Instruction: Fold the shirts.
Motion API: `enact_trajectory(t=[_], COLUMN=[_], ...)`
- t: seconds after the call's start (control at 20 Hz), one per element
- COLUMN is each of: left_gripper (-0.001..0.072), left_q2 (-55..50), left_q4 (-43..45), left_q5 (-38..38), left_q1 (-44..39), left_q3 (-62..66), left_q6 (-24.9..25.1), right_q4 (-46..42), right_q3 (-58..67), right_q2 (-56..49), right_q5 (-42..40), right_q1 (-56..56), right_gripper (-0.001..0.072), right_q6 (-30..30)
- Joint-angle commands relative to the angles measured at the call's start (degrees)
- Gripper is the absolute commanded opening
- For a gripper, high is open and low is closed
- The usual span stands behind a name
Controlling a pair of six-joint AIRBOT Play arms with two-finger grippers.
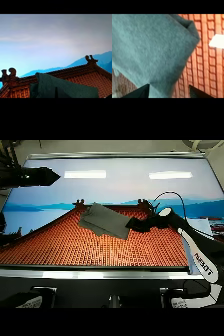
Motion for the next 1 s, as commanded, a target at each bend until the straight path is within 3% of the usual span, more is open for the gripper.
enact_trajectory(t=[0.0, 0.05, 0.1, 0.3, 0.55, 0.75, 0.95], left_gripper=[0.0021, 0.0021, 0.0021, 0.0021, 0.0021, 0.0021, 0.0021], left_q2=[0.0, 0.0, 0.0, 0.0, -1.2, -1.7, -1.7], left_q4=[0.1, 0.1, 0.1, 0.2, 0.1, 0.1, 0.1], left_q5=[-0.1, -0.1, -0.1, 0.1, 0.6, 1.0, 1.0], left_q1=[0.0, 0.0, 0.0, 0.0, 0.0, 0.0, 0.0], left_q3=[0.0, 0.0, 0.0, 0.0, 0.0, 0.0, 0.0], left_q6=[0.0, 0.0, 0.0, 0.0, 0.0, 0.0, 0.0], right_q4=[6.5, 8.6, 10.4, 11.4, -3.4, -8.9, -8.9], right_q3=[-0.9, -0.9, -0.9, 7.3, 30.8, 41.4, 43.3], right_q2=[-1.0, -1.4, -1.4, 1.7, 7.6, 9.3, 9.3], right_q5=[-5.5, -5.2, -4.9, 6.5, 31.4, 39.0, 42.7], right_q1=[2.1, 2.2, 2.1, -3.0, -20.4, -36.7, -49.2], right_gripper=[0.0454, 0.0283, 0.0015, 0.0018, 0.0018, 0.0018, 0.0018], right_q6=[1.3, 0.2, -1.6, -13.7, -10.8, -8.0, -8.1])
